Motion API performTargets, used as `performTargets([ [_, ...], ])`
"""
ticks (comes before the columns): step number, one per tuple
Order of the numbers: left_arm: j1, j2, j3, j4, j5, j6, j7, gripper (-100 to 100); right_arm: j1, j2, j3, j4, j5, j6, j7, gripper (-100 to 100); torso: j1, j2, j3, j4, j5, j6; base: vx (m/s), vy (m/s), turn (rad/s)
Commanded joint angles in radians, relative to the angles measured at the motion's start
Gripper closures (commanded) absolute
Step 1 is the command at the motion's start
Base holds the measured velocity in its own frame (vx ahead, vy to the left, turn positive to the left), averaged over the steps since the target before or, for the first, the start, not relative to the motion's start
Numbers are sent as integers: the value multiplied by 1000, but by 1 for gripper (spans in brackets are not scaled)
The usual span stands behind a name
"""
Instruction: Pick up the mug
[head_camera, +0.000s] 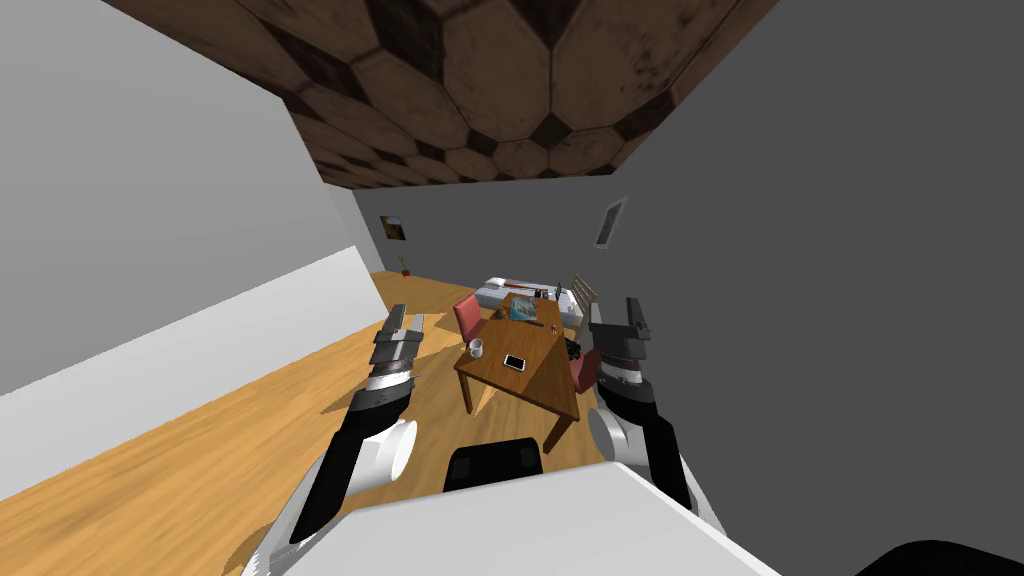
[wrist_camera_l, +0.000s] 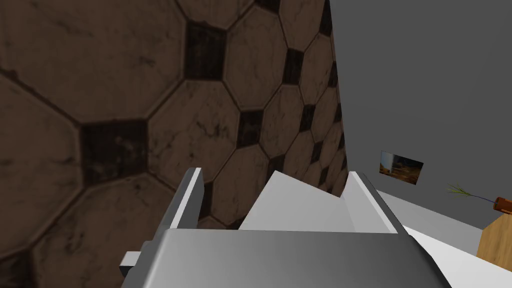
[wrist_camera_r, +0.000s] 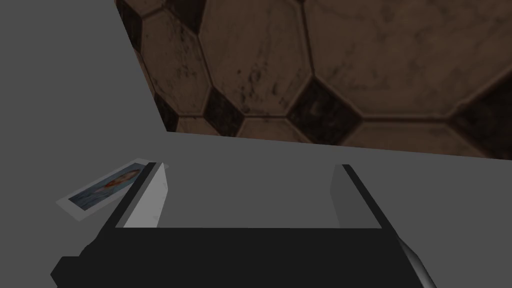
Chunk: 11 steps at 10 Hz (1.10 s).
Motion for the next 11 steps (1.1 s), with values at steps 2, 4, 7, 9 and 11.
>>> performTargets([
  [2,-14,49,2,20,-11,33,-5,-100,0,0,0,0,0,0,0,0,0,1,0,0,0,0,-17,10,-52],
  [4,-34,90,5,48,-25,81,-12,-100,0,0,0,0,0,0,0,0,1,1,1,0,0,0,-27,15,-74],
  [7,-60,124,9,86,-43,144,-22,-100,0,0,0,0,0,0,0,0,2,2,1,0,0,0,-29,17,-81],
  [9,-92,150,13,131,-63,214,-32,-100,0,0,0,0,0,0,0,0,1,1,1,0,0,0,-20,15,-112],
  [11,-110,159,15,156,-74,256,-38,-100,0,0,0,0,0,0,0,0,1,1,1,0,0,0,-17,10,-51],
])
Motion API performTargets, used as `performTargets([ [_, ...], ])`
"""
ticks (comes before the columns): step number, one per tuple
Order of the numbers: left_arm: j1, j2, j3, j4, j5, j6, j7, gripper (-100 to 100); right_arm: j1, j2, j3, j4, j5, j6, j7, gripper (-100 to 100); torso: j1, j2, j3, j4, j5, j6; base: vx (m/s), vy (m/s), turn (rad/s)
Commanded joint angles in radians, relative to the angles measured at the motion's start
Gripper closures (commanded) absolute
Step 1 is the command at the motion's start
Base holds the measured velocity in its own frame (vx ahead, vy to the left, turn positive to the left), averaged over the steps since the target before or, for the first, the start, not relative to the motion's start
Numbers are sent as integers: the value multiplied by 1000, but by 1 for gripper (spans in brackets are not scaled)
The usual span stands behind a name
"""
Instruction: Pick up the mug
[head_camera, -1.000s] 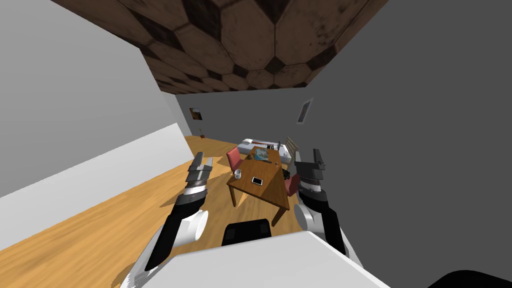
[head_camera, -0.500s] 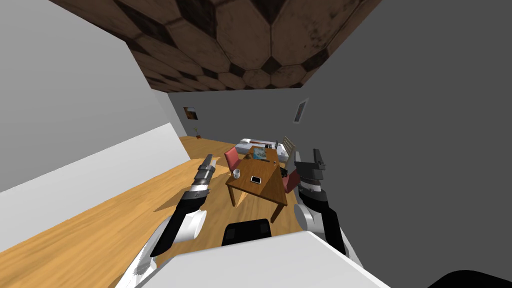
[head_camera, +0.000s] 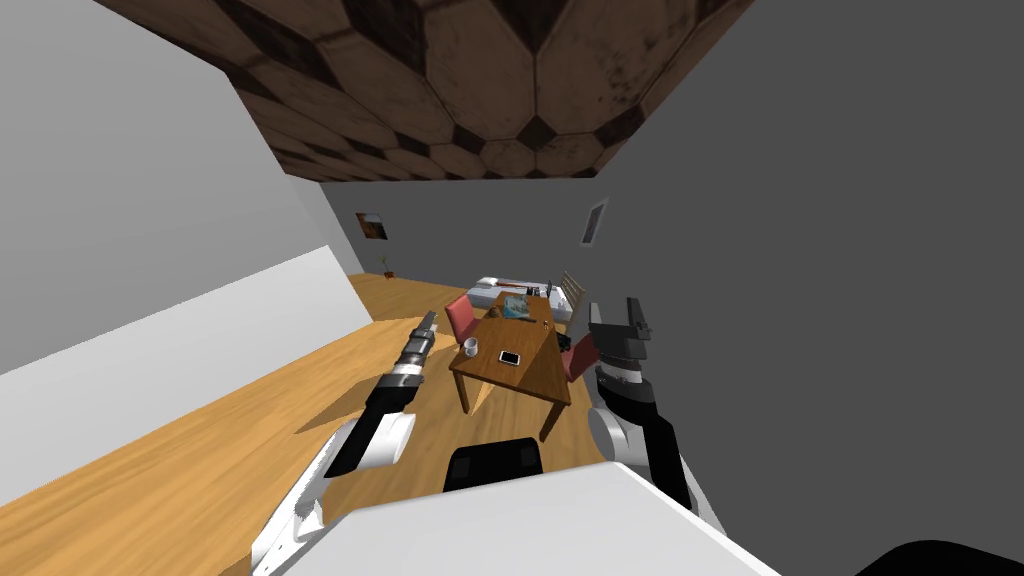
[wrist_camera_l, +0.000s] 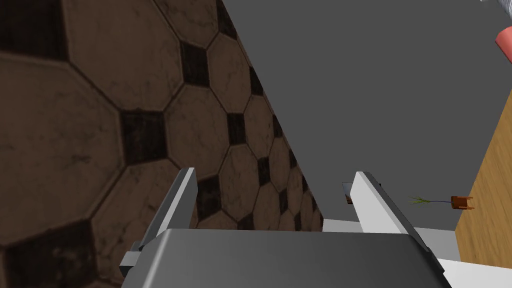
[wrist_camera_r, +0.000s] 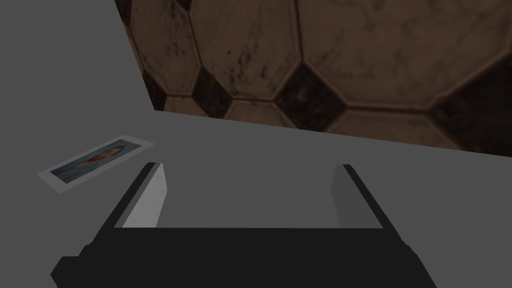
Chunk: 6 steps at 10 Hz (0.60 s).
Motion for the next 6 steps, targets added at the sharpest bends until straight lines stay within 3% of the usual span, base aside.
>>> performTargets([
  [1,-21,15,3,34,-15,50,-8,-100,0,0,0,0,0,0,0,0,0,0,0,0,0,0,-29,13,-132],
  [6,-60,25,6,90,-34,157,-20,-100,0,0,0,0,0,0,0,0,0,0,0,0,0,0,-14,10,-61],
])
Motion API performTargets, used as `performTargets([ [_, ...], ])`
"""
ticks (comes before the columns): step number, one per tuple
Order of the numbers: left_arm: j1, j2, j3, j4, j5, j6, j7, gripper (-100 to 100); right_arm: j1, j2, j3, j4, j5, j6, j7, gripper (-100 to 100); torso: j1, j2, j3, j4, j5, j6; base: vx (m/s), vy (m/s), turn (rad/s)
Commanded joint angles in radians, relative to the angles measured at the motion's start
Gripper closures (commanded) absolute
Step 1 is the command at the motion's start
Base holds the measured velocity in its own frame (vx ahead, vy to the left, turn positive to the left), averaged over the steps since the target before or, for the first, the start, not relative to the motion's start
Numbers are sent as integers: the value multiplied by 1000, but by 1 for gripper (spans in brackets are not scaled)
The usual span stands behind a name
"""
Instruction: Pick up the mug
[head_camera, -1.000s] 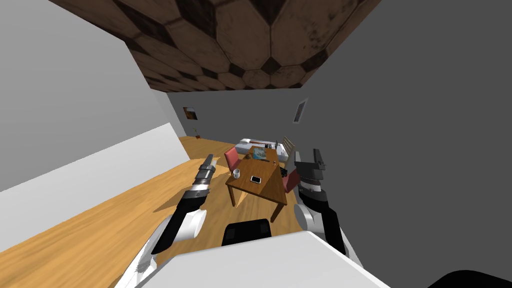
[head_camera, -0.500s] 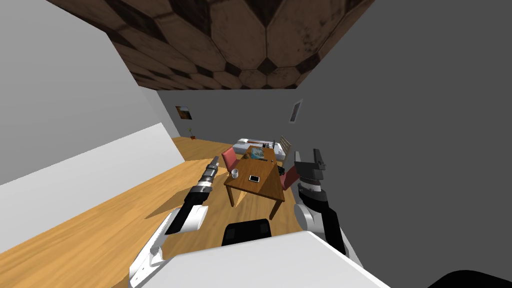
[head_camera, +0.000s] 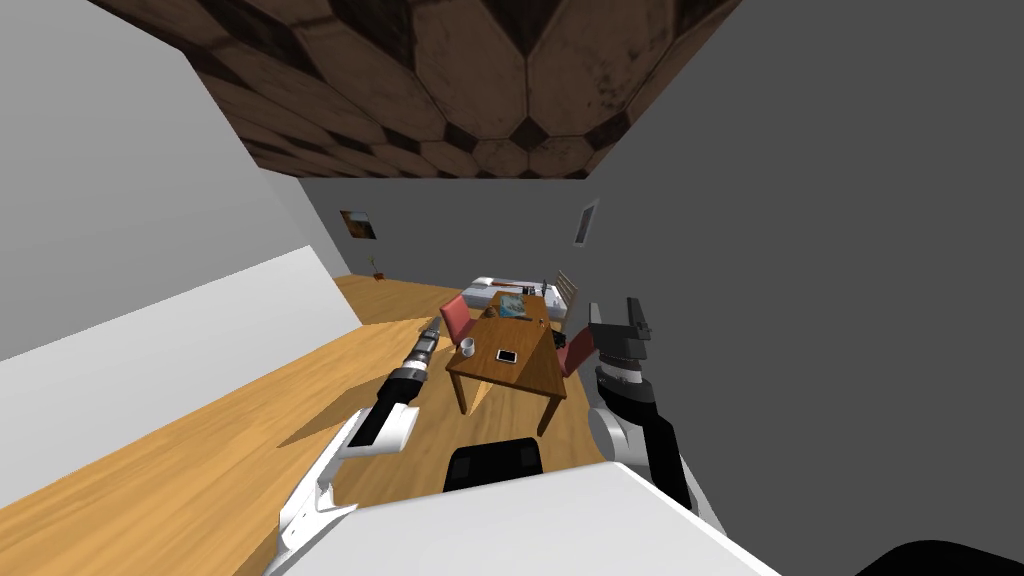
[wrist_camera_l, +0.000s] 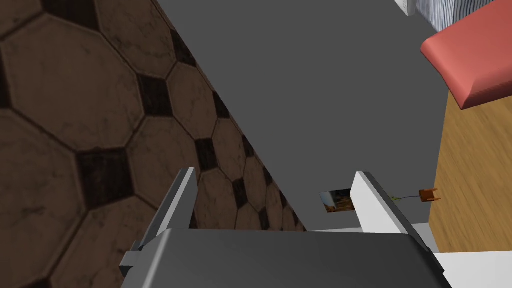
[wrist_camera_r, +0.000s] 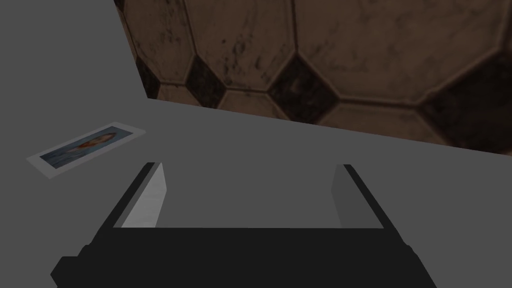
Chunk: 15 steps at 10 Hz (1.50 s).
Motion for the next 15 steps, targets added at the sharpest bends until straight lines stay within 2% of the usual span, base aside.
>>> performTargets([
  [1,-17,5,1,24,-10,50,-6,-100,0,0,0,0,0,0,0,0,0,0,0,0,0,0,-8,7,-103],
  [2,-17,5,1,24,-10,62,-6,-100,0,0,0,0,0,0,0,0,0,0,0,0,0,0,-7,10,-40],
  [4,-59,6,3,80,-25,133,-17,-100,0,0,0,0,0,0,0,0,0,0,0,0,0,0,-10,11,-104],
  [5,-59,6,3,84,-25,155,-17,-100,0,0,0,0,0,0,0,0,0,0,0,0,0,0,-8,12,-40],
  [6,-80,5,4,114,-32,186,-22,-100,0,0,0,0,0,0,0,0,0,0,0,0,0,0,-6,7,-66],
  [7,-80,5,4,114,-32,201,-22,-100,0,0,0,0,0,0,0,0,0,0,0,0,0,0,-3,6,-46],
  [8,-101,4,5,145,-37,241,-27,-100,0,0,0,0,0,0,0,0,0,-1,0,0,0,0,-2,5,-81],
  [9,-101,4,5,145,-37,248,-27,-100,0,0,0,0,0,0,0,0,0,-1,0,0,0,0,-1,6,-35],
  [10,-122,2,6,175,-41,285,-32,-100,0,0,0,0,0,0,0,0,0,-1,0,0,0,0,0,5,-66],
  [13,-144,0,6,206,-45,338,-36,-100,0,0,0,0,0,0,0,0,0,-1,0,0,0,0,1,6,-45],
  [14,-164,-2,6,236,-47,377,-40,-100,0,0,0,0,0,0,0,0,0,-1,0,0,0,0,5,5,-62],
  [15,-164,-2,6,236,-47,383,-40,-100,0,0,0,0,0,0,0,0,0,-1,-1,0,0,0,4,5,-33],
])
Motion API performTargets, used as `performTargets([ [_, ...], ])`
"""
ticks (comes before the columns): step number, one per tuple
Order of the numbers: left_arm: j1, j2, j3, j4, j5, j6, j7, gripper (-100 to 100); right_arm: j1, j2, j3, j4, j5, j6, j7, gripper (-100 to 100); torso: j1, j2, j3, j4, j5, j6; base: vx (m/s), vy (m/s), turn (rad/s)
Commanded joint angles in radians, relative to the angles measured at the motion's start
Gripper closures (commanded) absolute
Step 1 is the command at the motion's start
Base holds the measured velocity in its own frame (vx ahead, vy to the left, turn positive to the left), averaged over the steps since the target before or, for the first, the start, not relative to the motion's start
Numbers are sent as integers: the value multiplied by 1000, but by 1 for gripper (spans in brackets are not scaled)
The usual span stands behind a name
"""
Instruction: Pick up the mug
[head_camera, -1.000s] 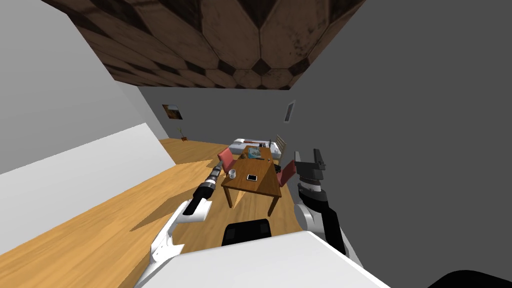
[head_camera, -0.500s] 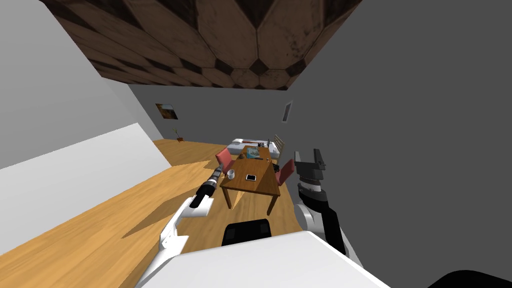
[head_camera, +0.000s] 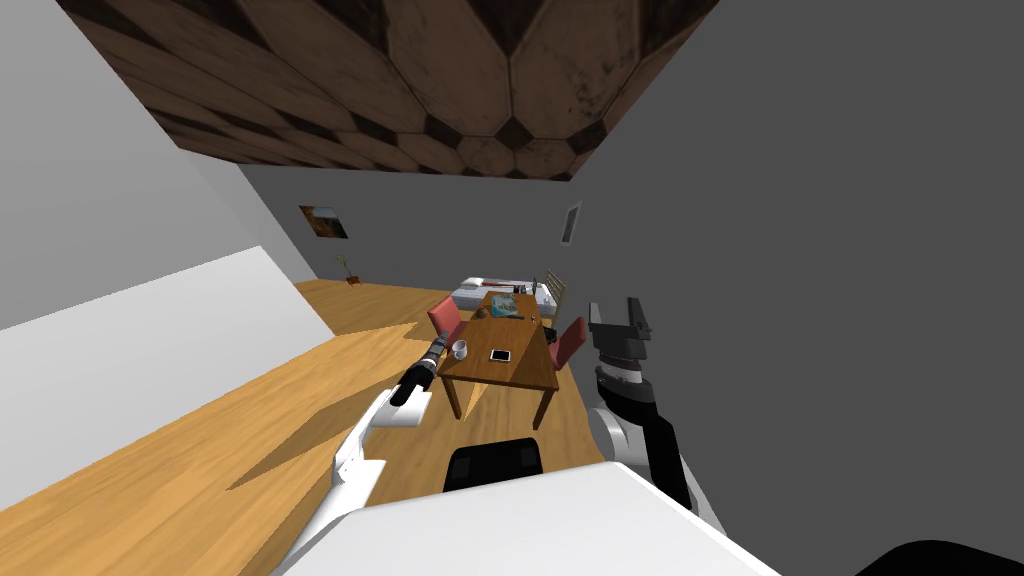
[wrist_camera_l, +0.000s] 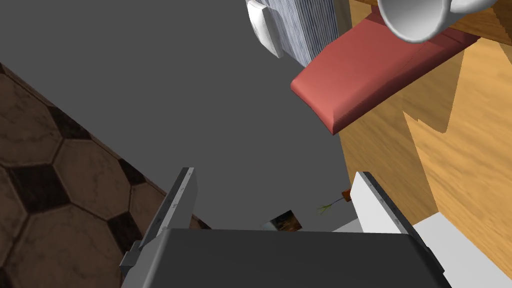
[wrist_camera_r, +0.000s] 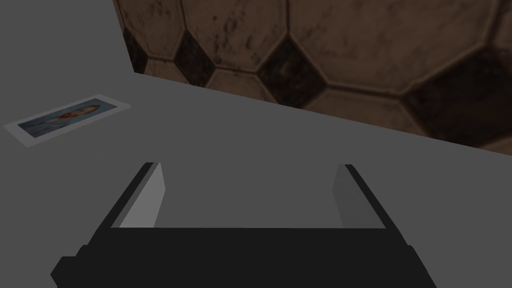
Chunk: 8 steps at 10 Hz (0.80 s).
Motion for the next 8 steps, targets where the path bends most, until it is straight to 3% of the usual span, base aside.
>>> performTargets([
  [1,-28,-1,0,36,-1,50,-4,-100,0,0,0,0,0,0,0,0,0,0,0,0,0,0,8,4,-57],
  [4,-48,-2,0,66,0,99,-7,-100,0,0,0,0,0,0,0,0,0,0,0,0,0,0,8,4,-39],
  [8,-107,-3,-1,152,7,216,-15,-100,0,0,0,0,0,0,0,0,0,-1,-1,0,0,0,17,4,-40],
])
